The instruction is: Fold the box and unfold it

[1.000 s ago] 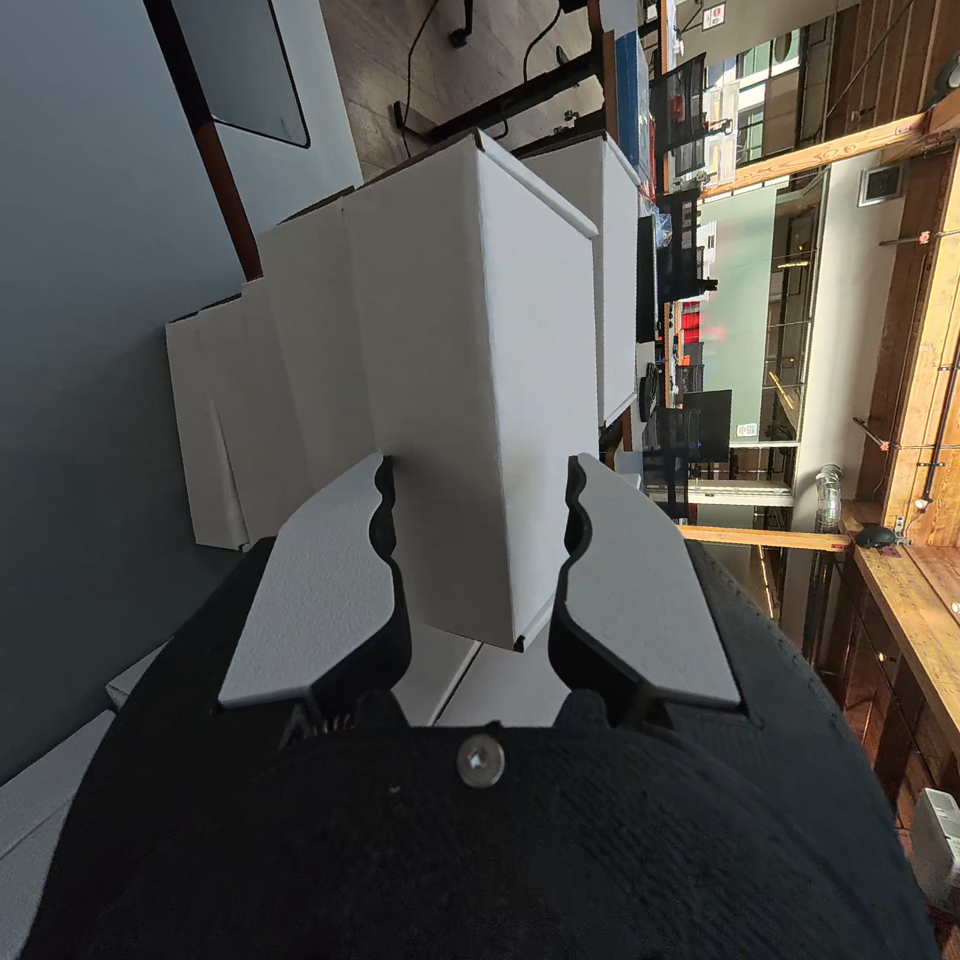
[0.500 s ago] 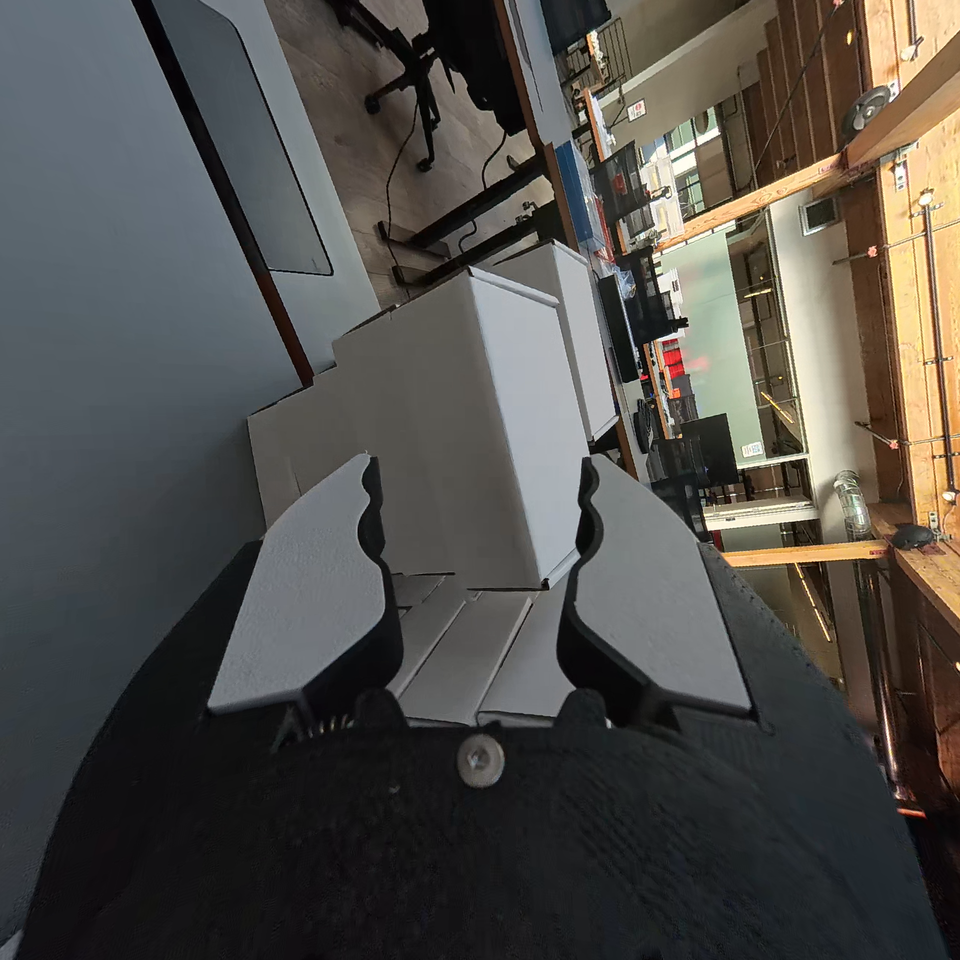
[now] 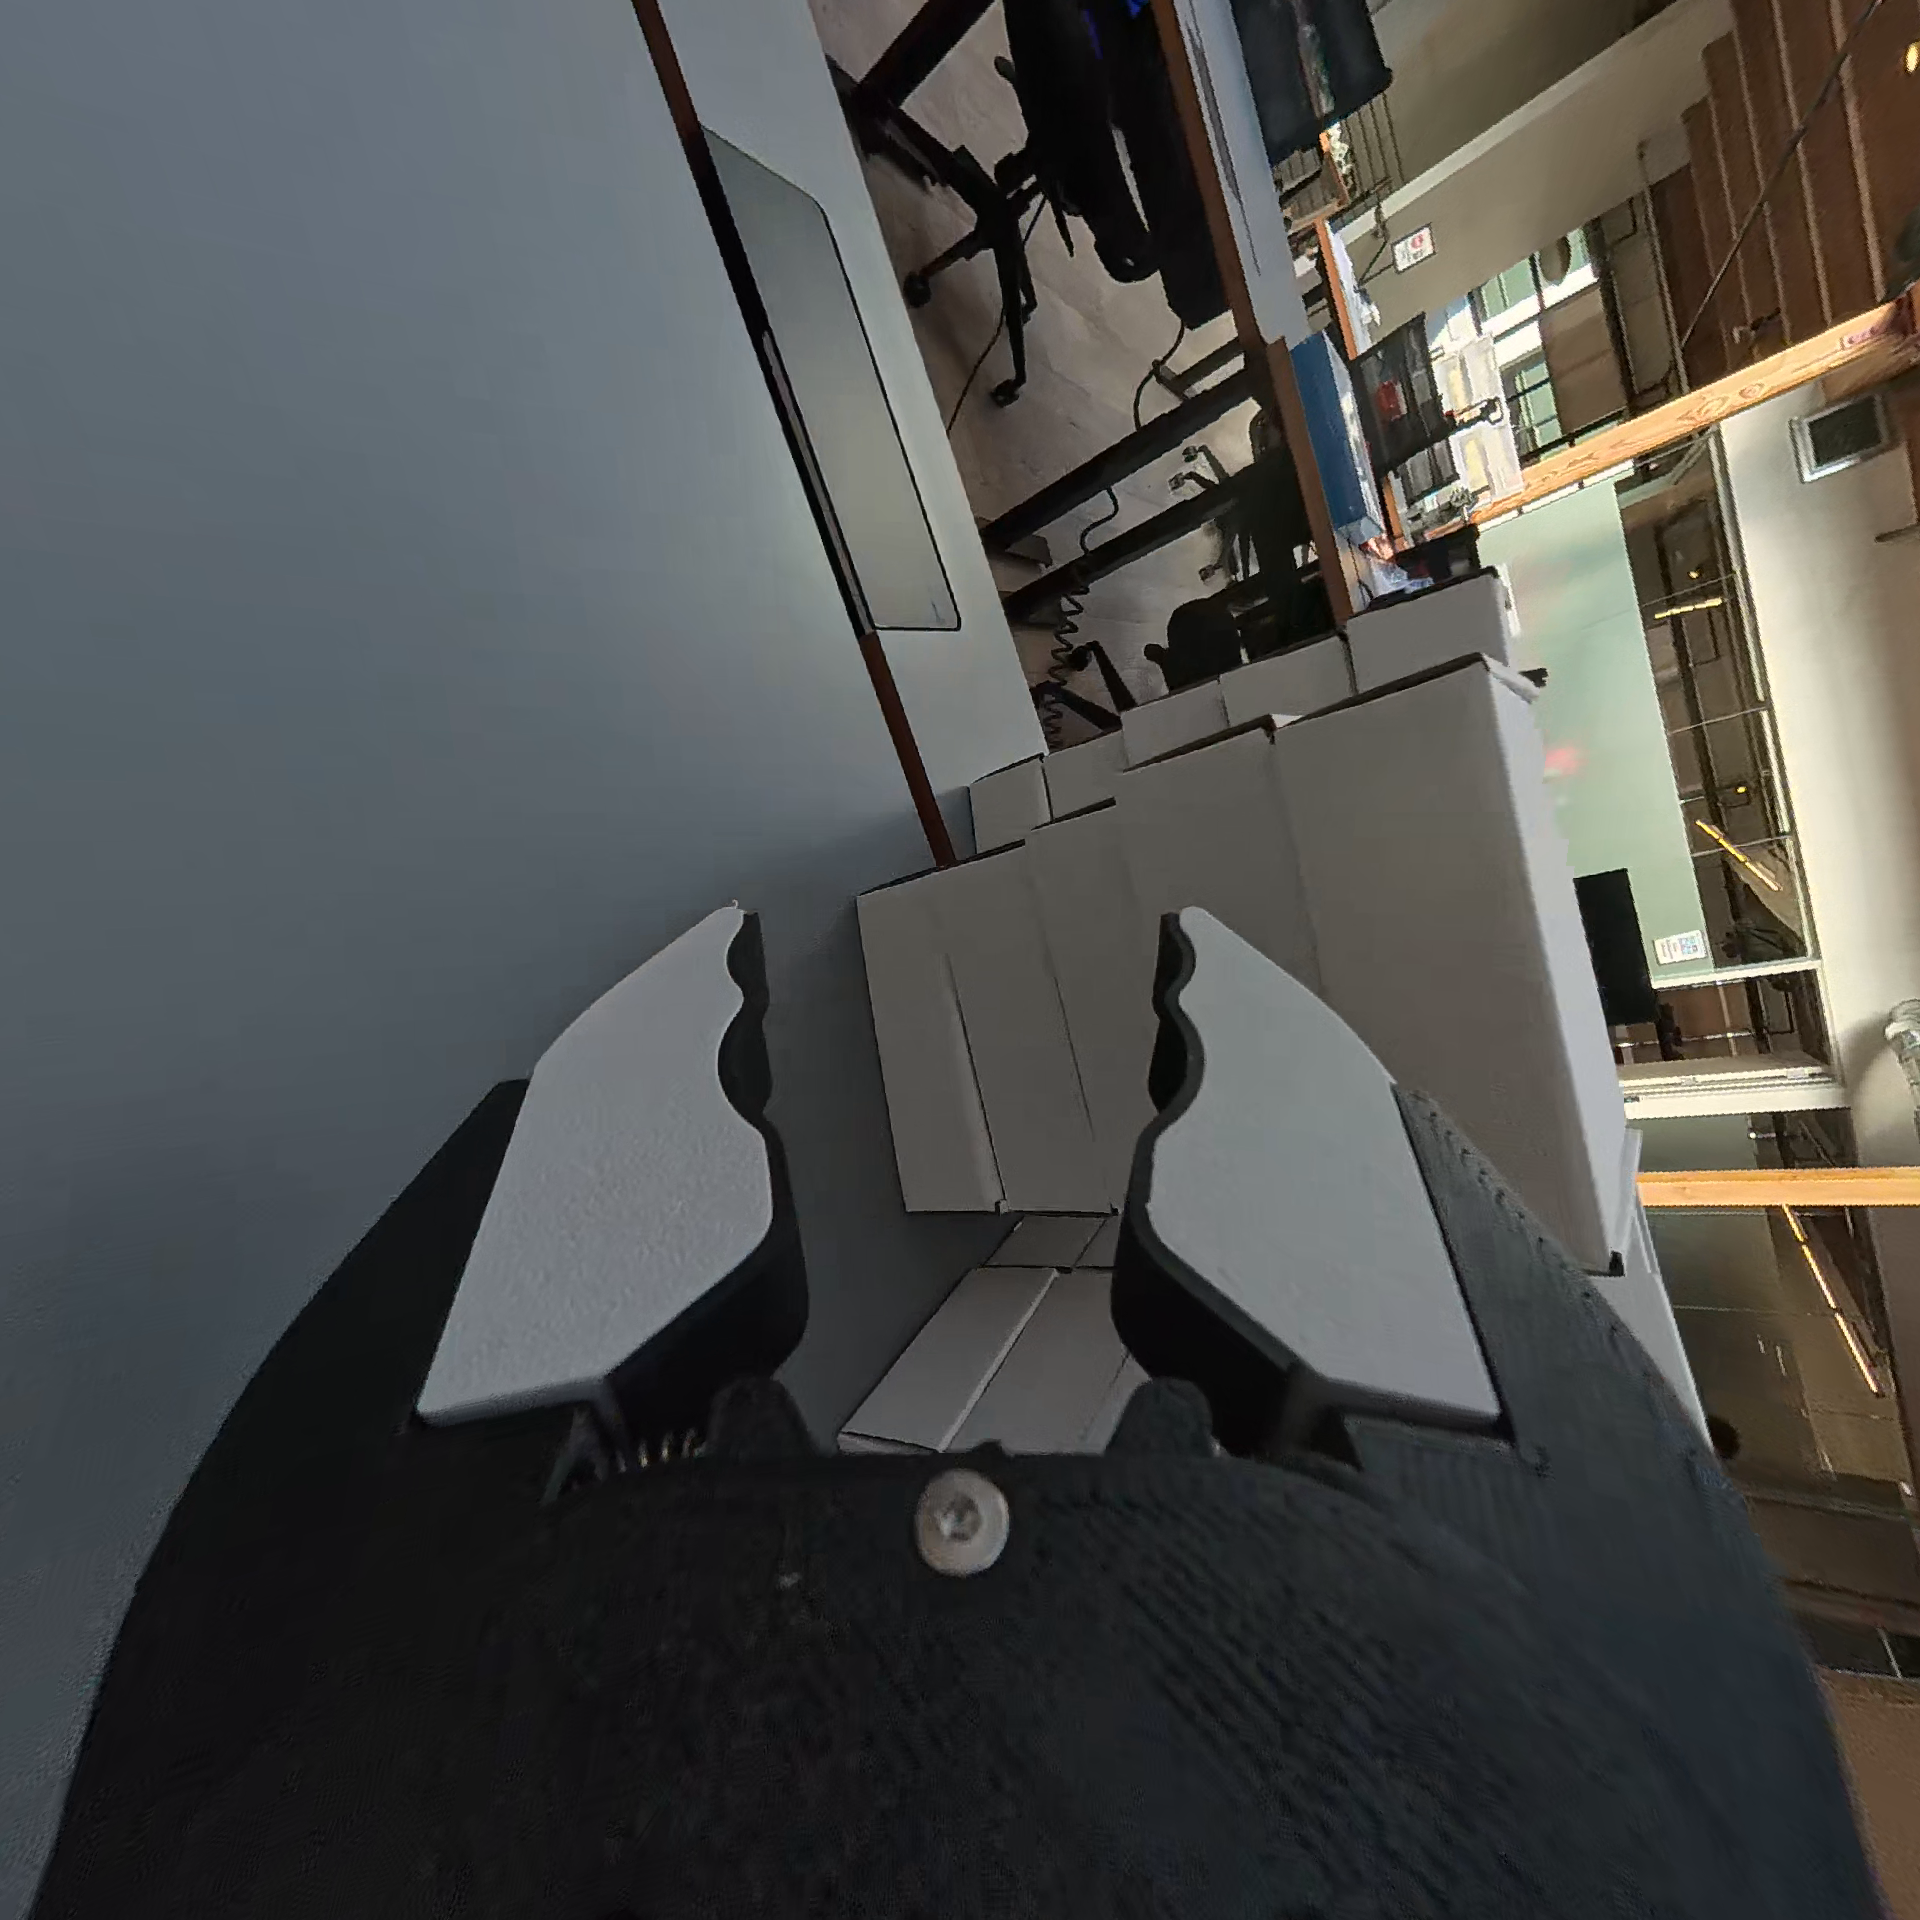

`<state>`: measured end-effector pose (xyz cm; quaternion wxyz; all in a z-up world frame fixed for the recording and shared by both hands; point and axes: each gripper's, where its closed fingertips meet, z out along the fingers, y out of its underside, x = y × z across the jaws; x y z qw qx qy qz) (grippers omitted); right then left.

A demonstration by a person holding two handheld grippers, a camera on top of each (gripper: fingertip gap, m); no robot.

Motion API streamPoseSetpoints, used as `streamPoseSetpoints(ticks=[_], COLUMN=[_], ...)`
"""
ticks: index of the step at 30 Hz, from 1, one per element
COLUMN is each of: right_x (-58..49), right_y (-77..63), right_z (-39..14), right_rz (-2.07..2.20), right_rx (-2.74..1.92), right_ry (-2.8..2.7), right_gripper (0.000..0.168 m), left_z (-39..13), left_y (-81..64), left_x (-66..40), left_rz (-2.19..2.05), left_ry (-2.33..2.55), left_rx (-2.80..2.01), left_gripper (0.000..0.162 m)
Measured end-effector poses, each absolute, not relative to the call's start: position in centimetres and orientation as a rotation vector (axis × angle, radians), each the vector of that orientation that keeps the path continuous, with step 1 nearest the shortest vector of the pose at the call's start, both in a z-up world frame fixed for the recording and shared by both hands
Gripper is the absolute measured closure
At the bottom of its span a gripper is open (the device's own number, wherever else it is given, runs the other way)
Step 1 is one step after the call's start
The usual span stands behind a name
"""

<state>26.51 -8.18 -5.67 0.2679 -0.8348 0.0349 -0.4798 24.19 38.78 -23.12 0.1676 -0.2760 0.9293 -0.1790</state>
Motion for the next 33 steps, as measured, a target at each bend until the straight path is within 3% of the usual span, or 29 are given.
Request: streamPoseSetpoints(ticks=[1, 5, 10, 15, 16, 17, 18, 19, 23, 27, 33], right_x=[26.1, 24.8, 23.8, 23.0, 22.9, 22.8, 22.6, 22.5, 21.8, 21.6, 21.6], right_y=[-7.6, -5.4, -4.2, -3.6, -3.5, -3.5, -3.5, -3.5, -3.7, -4.0, -4.3], right_z=[-6.2, -7.4, -8.6, -9.7, -9.9, -10.1, -10.3, -10.5, -10.7, -11.2, -12.0], right_rz=[-1.279, -1.232, -1.180, -1.124, -1.115, -1.106, -1.098, -1.094, -1.063, -1.043, -1.034], right_rx=[-2.255, -2.242, -2.228, -2.234, -2.239, -2.246, -2.257, -2.265, -2.266, -2.277, -2.299], right_ry=[0.081, 0.033, 0.017, 0.015, 0.011, 0.010, 0.011, 0.008, 0.017, 0.038, 0.040], right_gripper=[0.096, 0.097, 0.097, 0.097, 0.097, 0.097, 0.097, 0.097, 0.097, 0.097, 0.097], left_z=[-23.1, -22.4, -21.2, -22.5, -22.6, -22.5, -22.4, -21.9, -20.6, -23.1, -22.9], left_y=[38.6, 38.5, 39.3, 39.4, 39.4, 39.3, 38.8, 38.5, 39.1, 40.2, 40.1], left_x=[23.7, 22.1, 22.3, 22.5, 22.6, 22.6, 22.5, 22.6, 24.4, 24.0, 23.4], left_rz=[-0.481, -0.290, -0.093, -0.318, -0.396, -0.489, -0.596, -0.687, -0.786, -0.631, -0.409], left_ry=[2.642, 2.555, 2.298, 2.342, 2.377, 2.417, 2.474, 2.493, 2.474, 2.618, 2.623], left_rx=[-0.746, -0.543, -0.356, -0.616, -0.683, -0.765, -0.835, -0.893, -0.920, -0.969, -0.707], left_gripper=[0.103, 0.106, 0.097, 0.127, 0.124, 0.108, 0.081, 0.074, 0.074, 0.072, 0.102])
